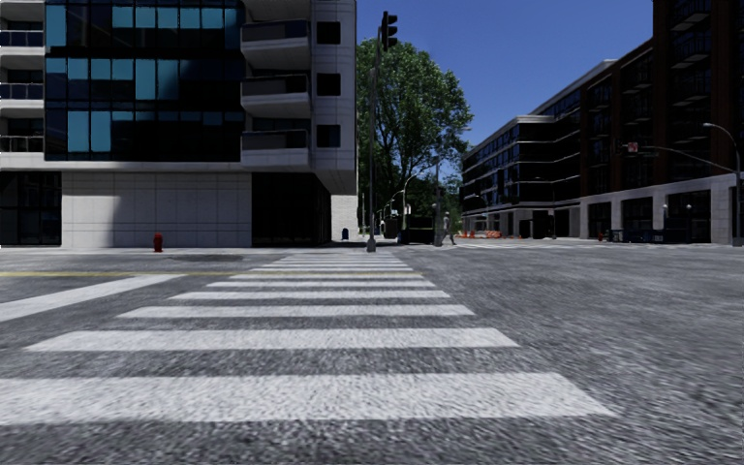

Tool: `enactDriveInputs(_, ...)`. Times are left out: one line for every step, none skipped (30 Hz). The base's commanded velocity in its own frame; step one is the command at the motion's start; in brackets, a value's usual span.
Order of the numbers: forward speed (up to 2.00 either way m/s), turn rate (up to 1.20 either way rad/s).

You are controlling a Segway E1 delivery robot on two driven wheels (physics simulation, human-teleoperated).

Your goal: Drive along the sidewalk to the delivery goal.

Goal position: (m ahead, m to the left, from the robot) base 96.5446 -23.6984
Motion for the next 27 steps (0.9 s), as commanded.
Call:
enactDriveInputs(2.0, 0.28)
enactDriveInputs(2.0, 0.3)
enactDriveInputs(2.0, 0.31)
enactDriveInputs(2.0, 0.14)
enactDriveInputs(2.0, 0.14)
enactDriveInputs(2.0, 0.01)
enactDriveInputs(2.0, 0.0)
enactDriveInputs(2.0, 0.0)
enactDriveInputs(2.0, 0.0)
enactDriveInputs(2.0, 0.0)
enactDriveInputs(2.0, 0.0)
enactDriveInputs(2.0, 0.0)
enactDriveInputs(2.0, 0.0)
enactDriveInputs(2.0, 0.0)
enactDriveInputs(2.0, 0.0)
enactDriveInputs(2.0, 0.0)
enactDriveInputs(2.0, 0.0)
enactDriveInputs(2.0, 0.0)
enactDriveInputs(2.0, 0.0)
enactDriveInputs(2.0, 0.0)
enactDriveInputs(2.0, 0.0)
enactDriveInputs(2.0, 0.0)
enactDriveInputs(2.0, 0.0)
enactDriveInputs(2.0, 0.0)
enactDriveInputs(2.0, 0.0)
enactDriveInputs(2.0, 0.0)
enactDriveInputs(2.0, 0.0)
